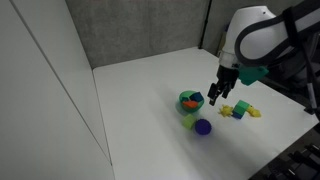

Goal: Pick up the purple ball and move it to the right near the stacked blocks

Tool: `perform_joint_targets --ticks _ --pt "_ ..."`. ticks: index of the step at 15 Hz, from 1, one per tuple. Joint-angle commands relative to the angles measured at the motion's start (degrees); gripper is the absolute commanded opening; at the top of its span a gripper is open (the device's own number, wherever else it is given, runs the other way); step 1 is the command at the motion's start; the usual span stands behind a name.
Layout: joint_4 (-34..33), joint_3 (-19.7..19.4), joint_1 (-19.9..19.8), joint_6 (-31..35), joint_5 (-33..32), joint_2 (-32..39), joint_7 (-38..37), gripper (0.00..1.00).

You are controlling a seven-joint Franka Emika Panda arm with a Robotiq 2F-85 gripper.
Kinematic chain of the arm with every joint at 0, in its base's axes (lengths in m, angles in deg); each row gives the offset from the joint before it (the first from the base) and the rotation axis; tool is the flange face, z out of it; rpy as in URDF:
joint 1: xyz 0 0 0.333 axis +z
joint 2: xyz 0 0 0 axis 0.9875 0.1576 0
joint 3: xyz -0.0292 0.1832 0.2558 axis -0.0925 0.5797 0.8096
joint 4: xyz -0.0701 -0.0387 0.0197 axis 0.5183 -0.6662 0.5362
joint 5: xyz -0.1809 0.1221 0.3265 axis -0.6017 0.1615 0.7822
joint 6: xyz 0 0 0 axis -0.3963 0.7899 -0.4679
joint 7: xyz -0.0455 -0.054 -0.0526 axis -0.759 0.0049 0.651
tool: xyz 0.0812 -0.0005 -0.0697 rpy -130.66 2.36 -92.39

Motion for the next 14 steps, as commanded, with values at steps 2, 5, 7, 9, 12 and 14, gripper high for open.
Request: perform_joint_targets --ticks 2,5,7,9,12,14 --pt "-0.76 -1.10 0.97 5.53 -1.10 8.08 -1.48 1.00" --pt "-0.91 -1.21 1.40 11.01 -1.25 13.10 -1.18 1.00" --pt "-1.15 -1.02 1.56 14.38 -0.81 16.01 -1.07 1.00" --pt "-1.31 -1.24 2.20 17.97 -1.24 18.33 -1.21 1.00" --pt "-1.52 -1.38 2.89 22.75 -1.46 20.98 -1.11 1.00" --pt "-1.40 -1.35 3.18 25.80 -1.71 22.13 -0.75 1.00"
